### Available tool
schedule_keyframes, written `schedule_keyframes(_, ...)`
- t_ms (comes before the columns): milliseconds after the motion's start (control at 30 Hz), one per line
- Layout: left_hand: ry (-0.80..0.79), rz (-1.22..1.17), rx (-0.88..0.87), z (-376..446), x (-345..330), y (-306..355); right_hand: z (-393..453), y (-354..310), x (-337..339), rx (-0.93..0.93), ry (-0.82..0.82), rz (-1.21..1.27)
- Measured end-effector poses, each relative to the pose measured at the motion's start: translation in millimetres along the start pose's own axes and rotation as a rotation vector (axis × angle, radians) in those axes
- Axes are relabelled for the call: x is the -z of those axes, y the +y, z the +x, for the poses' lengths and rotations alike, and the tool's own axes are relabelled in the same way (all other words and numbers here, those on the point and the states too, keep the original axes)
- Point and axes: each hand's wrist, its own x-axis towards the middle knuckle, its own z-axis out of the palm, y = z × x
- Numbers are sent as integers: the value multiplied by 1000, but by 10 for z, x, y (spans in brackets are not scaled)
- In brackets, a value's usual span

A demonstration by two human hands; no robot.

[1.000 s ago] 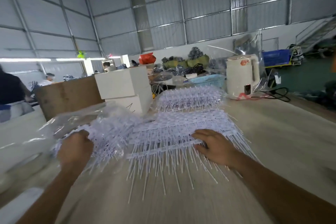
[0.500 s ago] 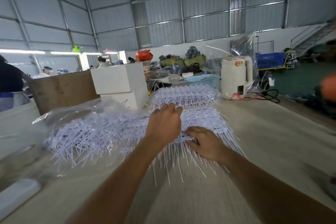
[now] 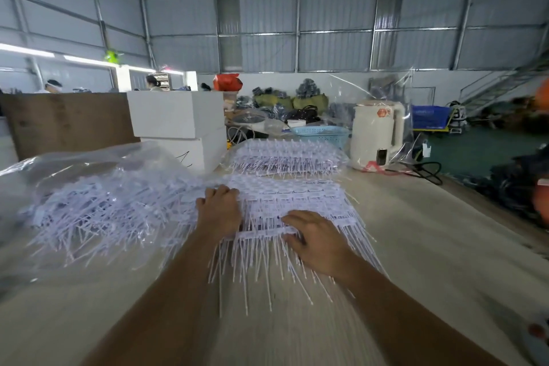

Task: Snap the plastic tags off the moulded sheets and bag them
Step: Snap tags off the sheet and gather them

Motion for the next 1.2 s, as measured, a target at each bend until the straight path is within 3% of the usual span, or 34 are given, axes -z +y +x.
schedule_keyframes(400,267,-107,-103,14,232,47,8,-73,53,-3,-7,-11)
schedule_keyframes(500,303,-142,-105,31,388,132,22,-112,66,-36,25,109)
schedule_keyframes(567,303,-188,-114,33,488,220,33,-134,89,-88,69,325)
schedule_keyframes(700,341,-284,-153,18,698,431,-2,-136,203,-218,246,772)
schedule_keyframes(1100,612,-300,-221,-113,1260,795,77,-113,838,-266,896,988)
schedule_keyframes(1200,661,-330,-249,-149,1361,818,96,-17,862,-378,924,1009)
